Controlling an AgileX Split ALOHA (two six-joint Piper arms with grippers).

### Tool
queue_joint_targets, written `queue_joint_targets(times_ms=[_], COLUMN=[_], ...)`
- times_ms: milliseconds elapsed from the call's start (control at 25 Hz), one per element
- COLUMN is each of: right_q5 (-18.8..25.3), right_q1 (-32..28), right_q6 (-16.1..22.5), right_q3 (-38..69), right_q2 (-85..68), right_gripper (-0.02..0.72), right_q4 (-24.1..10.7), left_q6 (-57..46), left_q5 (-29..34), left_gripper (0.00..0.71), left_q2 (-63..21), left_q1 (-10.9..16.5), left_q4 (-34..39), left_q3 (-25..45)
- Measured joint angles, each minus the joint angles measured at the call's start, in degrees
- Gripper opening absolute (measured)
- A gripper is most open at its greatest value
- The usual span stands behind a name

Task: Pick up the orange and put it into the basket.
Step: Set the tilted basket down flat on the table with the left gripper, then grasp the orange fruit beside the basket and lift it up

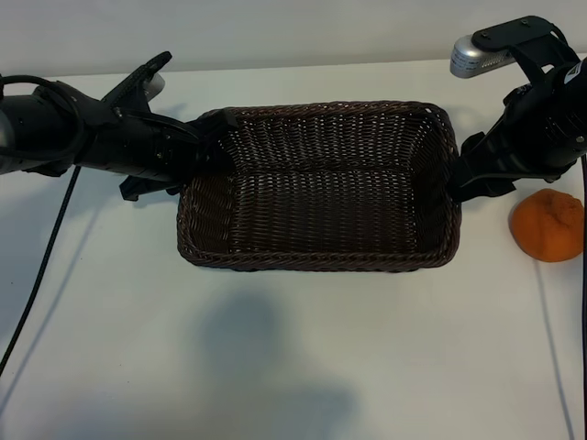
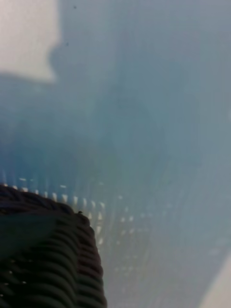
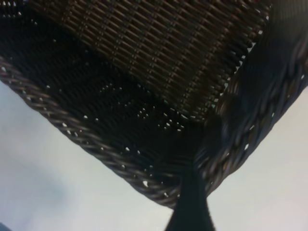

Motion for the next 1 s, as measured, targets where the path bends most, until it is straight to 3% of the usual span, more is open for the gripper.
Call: queue_joint_targets(times_ms=[200,400,520,1000], right_q5=[0.1,0.2,0.2,0.5], right_q1=[0.0,0.0,0.0,0.0], right_q6=[0.0,0.0,0.0,0.0], right_q3=[0.0,0.0,0.0,0.0], right_q2=[0.0,0.0,0.0,0.0], right_gripper=[0.549,0.549,0.549,0.549], right_q4=[0.0,0.0,0.0,0.0], left_q6=[0.0,0.0,0.3,-1.4], left_q5=[1.0,2.1,2.3,9.8], left_gripper=[0.362,0.623,0.699,0.681], left_q2=[0.0,-1.8,-3.7,-14.4], left_q1=[0.0,0.0,0.0,0.0], left_q4=[0.0,-0.3,-0.1,12.0], left_q3=[0.0,0.0,0.0,-0.1])
